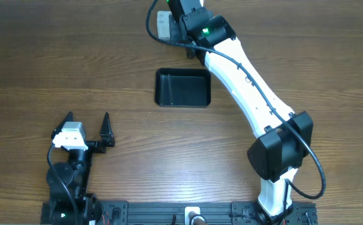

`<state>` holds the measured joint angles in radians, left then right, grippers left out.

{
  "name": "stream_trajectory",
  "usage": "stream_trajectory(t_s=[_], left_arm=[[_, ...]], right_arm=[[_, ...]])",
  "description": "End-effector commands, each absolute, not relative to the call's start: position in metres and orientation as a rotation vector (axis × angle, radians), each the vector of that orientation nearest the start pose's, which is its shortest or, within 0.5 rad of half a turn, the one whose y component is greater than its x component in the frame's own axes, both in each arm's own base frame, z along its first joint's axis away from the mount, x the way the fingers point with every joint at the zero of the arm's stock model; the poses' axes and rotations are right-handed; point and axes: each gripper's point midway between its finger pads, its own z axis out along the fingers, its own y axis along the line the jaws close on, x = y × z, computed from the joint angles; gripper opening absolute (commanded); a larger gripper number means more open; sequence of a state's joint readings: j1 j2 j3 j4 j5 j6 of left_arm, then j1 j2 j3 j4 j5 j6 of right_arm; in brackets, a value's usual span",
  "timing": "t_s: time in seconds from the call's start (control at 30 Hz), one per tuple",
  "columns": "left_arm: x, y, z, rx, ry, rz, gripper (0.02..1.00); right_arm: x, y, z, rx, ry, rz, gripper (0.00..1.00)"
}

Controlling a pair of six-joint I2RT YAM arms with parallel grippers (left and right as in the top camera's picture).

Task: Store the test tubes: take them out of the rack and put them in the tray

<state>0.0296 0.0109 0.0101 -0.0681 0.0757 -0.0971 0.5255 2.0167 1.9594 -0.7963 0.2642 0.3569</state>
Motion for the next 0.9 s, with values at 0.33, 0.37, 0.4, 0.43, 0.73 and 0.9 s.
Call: stream_trajectory(t_s=[0.33,0.37,0.4,0.43,0.73,0.9], left_arm=[[0.246,-0.006,0.158,-0.034,1.642,-0.108,1.000],[0.246,-0.006,0.158,-0.034,1.642,-0.108,1.000],[0.246,-0.006,0.158,-0.034,1.642,-0.108,1.000],[0.246,-0.006,0.158,-0.034,1.642,-0.108,1.000],[0.246,-0.006,0.158,-0.034,1.642,-0.108,1.000],[0.246,-0.006,0.158,-0.034,1.642,-0.108,1.000]], right_arm=[[0.455,0.244,0.110,0.001,2.605,0.186,0.049],[0.454,0.244,0.107,0.001,2.608,0.184,0.051],[0.452,0.243,0.103,0.008,2.614,0.183,0.058],[0.451,0.243,0.099,0.011,2.617,0.182,0.060],[0.445,0.246,0.078,0.014,2.639,0.176,0.066],[0.446,0.253,0.059,-0.002,2.653,0.170,0.069]])
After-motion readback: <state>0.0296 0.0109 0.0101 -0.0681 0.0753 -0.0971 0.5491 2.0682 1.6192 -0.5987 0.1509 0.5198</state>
